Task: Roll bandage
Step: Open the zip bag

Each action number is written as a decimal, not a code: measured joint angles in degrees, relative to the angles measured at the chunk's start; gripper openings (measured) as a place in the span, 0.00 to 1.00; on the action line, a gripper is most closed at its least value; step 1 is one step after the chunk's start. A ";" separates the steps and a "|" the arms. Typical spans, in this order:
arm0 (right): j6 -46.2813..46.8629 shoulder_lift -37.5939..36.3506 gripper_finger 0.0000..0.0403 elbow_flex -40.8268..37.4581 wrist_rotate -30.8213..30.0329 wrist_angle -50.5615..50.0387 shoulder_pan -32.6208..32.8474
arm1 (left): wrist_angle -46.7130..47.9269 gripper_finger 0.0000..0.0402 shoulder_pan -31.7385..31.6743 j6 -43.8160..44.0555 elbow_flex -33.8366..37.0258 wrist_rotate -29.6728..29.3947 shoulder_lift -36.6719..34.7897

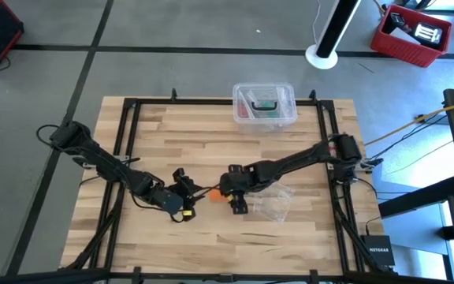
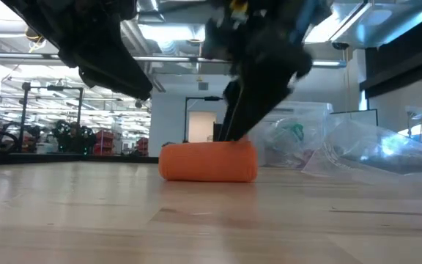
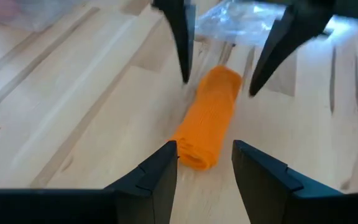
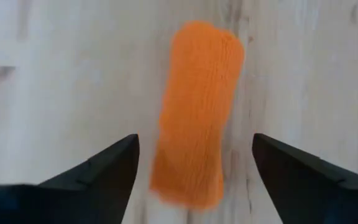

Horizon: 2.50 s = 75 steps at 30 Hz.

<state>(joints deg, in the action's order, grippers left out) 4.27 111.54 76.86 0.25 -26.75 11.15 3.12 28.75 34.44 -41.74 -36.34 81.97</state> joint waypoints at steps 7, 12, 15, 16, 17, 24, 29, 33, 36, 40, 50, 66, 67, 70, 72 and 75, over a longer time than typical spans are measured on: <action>1.89 -11.80 0.81 -0.02 -0.18 -18.10 3.56 | -8.39 0.36 -0.94 -4.84 -0.03 -0.47 1.08; 7.52 -22.08 0.80 -7.94 -8.40 -23.15 9.10 | -21.06 0.36 -4.02 -11.14 -0.06 -0.23 5.75; 13.35 -28.97 0.78 -17.66 -12.87 -21.89 11.48 | -27.48 0.36 -7.24 -13.79 -0.94 2.03 9.96; 15.34 -31.19 0.77 -21.25 -13.57 -19.65 11.81 | -28.42 0.36 -8.47 -13.81 -1.55 3.15 11.41; 17.01 -33.33 0.76 -24.86 -13.88 -16.86 11.78 | -28.78 0.36 -9.75 -13.58 -2.48 4.85 12.83; 20.91 -41.94 0.63 -47.23 -15.86 9.53 6.36 | -28.83 0.36 -16.01 -12.68 -7.19 13.96 19.36; 21.37 -39.38 0.54 -56.63 -14.19 24.13 3.79 | -29.03 0.36 -17.54 -12.70 -7.54 14.34 20.63; 20.77 -36.68 0.47 -59.58 -12.54 32.30 3.47 | -29.03 0.36 -17.68 -12.72 -7.56 14.34 20.85; 19.79 -33.91 0.39 -60.70 -13.76 35.12 3.44 | -29.39 0.36 -17.63 -12.75 -7.56 14.38 20.85; 18.98 -30.56 0.24 -60.74 -16.47 37.38 3.48 | -29.69 0.36 -17.84 -13.13 -7.56 14.36 20.85; 8.99 -29.55 0.01 -58.34 -21.21 38.27 6.39 | -29.60 0.36 -17.86 -11.78 -7.58 14.36 20.73; -16.88 -29.91 0.01 -37.48 -50.84 27.21 20.09 | -32.01 0.36 -18.74 -1.35 -9.49 18.21 20.65; -16.90 -29.91 0.01 -37.46 -51.13 26.76 20.16 | -32.71 0.36 -18.64 -1.93 -9.49 20.02 20.65; -16.04 -29.91 0.00 -37.46 -51.73 23.89 20.42 | -32.77 0.36 -18.52 -4.17 -9.49 25.43 20.43; -15.14 -29.91 0.00 -37.46 -51.78 22.91 20.40 | -32.51 0.36 -18.27 -4.83 -9.49 26.36 20.35; -14.58 -29.91 0.00 -37.46 -51.80 22.94 20.40 | -31.76 0.36 -18.22 -5.08 -9.49 26.55 20.14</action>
<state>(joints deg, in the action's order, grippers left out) -10.31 81.62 39.40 -51.55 -3.81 31.55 -28.64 10.53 29.36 -51.22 -9.79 102.11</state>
